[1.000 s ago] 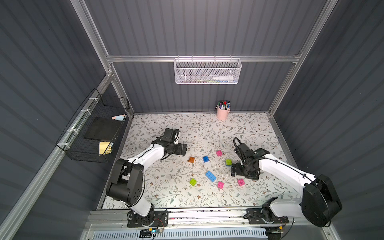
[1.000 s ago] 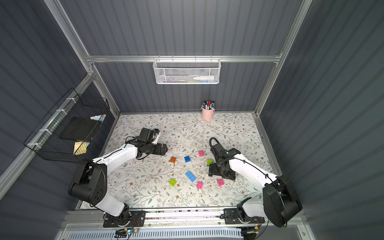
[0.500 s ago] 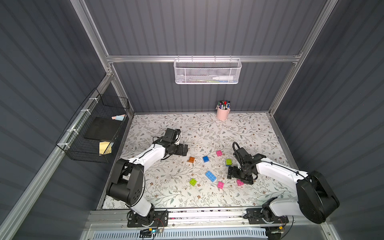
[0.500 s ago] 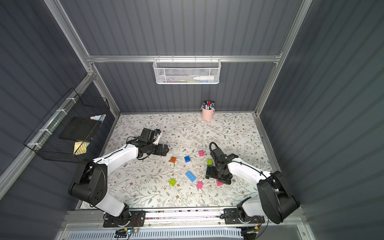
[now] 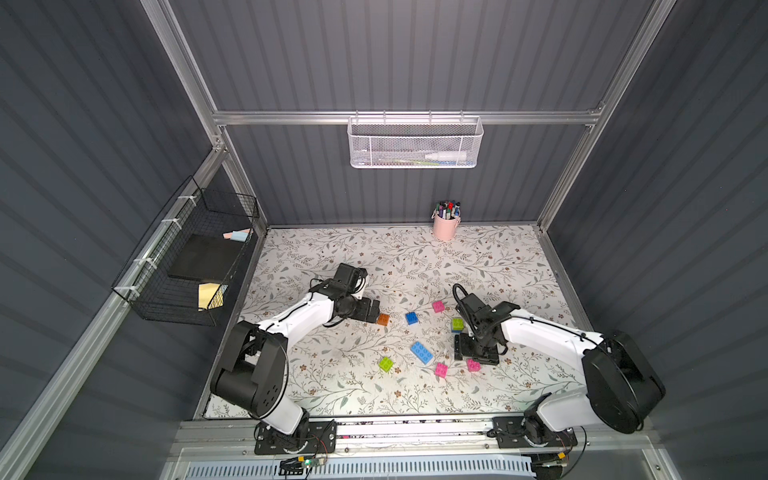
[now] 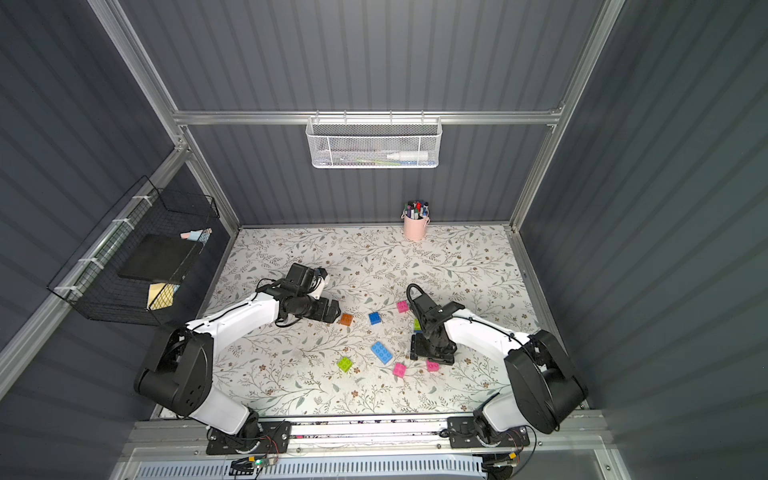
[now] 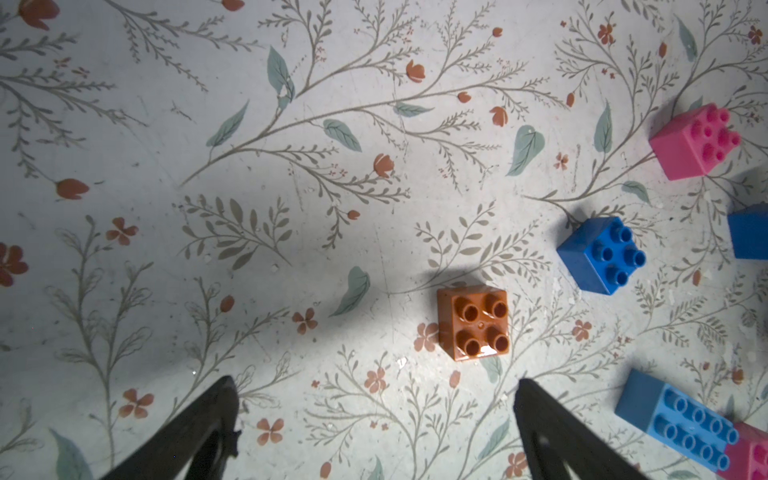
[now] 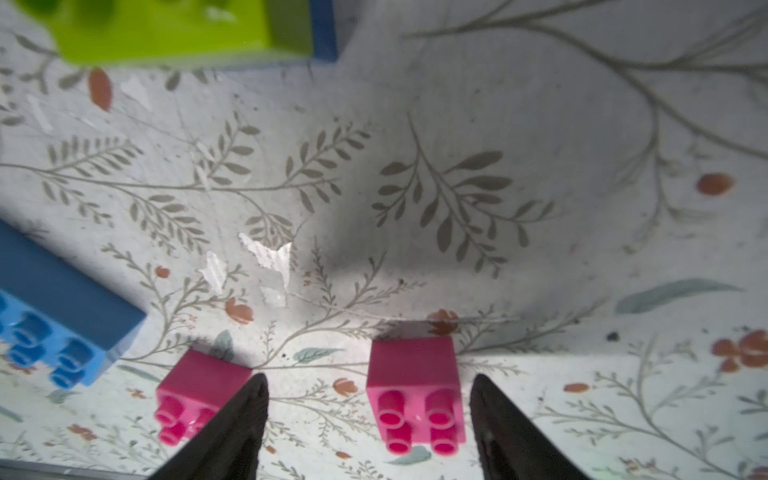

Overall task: Assemble the number 4 with lego
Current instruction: Pick up the lego brick from the center of the board.

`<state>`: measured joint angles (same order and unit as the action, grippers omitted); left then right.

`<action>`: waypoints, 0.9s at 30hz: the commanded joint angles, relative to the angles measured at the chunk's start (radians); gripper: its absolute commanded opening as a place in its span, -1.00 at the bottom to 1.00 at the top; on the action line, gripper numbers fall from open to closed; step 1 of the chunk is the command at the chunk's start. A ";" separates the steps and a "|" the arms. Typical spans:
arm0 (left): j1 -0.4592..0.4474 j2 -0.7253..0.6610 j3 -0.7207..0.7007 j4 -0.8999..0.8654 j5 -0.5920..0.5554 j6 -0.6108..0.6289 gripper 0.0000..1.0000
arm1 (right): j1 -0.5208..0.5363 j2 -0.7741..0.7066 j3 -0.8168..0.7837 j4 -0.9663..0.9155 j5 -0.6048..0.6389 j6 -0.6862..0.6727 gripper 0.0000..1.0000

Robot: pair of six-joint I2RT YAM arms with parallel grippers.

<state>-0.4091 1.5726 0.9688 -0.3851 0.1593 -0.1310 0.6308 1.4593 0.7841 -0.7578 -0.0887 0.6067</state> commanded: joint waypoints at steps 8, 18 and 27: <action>-0.002 -0.037 -0.009 -0.029 0.002 0.021 0.98 | 0.047 0.061 0.002 -0.023 0.097 0.021 0.31; -0.003 -0.038 -0.012 -0.026 -0.004 0.020 0.99 | 0.058 0.025 -0.004 -0.027 0.130 0.020 0.10; -0.004 -0.046 -0.016 -0.028 -0.011 0.020 0.99 | 0.061 0.017 -0.015 -0.023 0.114 0.019 -0.06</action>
<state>-0.4091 1.5604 0.9642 -0.3870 0.1581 -0.1307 0.6838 1.4906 0.7826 -0.7658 0.0196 0.6140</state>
